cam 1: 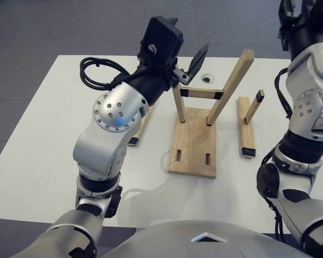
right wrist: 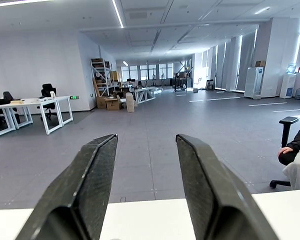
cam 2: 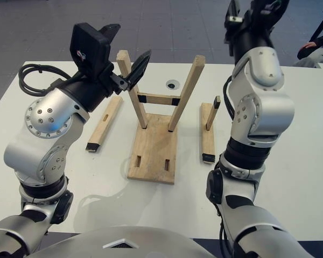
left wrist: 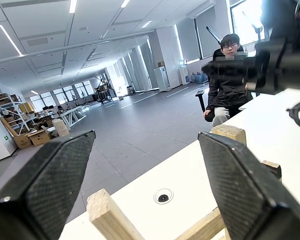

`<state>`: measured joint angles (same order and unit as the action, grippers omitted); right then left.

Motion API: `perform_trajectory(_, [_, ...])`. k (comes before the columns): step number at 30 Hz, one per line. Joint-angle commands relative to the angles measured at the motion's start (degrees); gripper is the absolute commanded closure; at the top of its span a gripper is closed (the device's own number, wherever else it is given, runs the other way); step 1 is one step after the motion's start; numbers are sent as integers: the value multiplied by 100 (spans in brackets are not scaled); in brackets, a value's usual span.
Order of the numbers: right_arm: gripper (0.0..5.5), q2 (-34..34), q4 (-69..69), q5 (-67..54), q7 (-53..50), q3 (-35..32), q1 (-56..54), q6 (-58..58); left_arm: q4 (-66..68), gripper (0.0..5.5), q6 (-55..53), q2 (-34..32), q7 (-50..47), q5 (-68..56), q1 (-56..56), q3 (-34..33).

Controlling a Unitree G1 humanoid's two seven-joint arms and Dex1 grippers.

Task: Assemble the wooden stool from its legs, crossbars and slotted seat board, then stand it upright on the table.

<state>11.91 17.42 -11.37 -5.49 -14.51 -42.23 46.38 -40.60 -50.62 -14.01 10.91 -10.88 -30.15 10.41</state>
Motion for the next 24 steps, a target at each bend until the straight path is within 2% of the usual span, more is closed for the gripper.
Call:
perform_trajectory(1, [335,-30,-192,96,92,190,607,81,45,169,-8,-18,5,57,-24,-12])
perform_trajectory(4, [335,51,-828,456,321,747,2095,-201,54,169,-4,-19,12,52,-45,-22])
perform_trajectory(7, [335,-15,-958,571,390,854,3025,-366,25,169,-18,-23,11,43,-41,-46])
perform_trajectory(14, [335,11,-852,492,371,615,2518,-447,75,169,34,6,-39,95,-49,-30])
perform_trajectory(21, [335,105,-245,447,548,708,2372,120,46,169,76,57,-64,132,-34,5])
perform_trajectory(24, [284,85,316,276,699,648,2861,727,37,169,78,81,-54,148,-8,30])
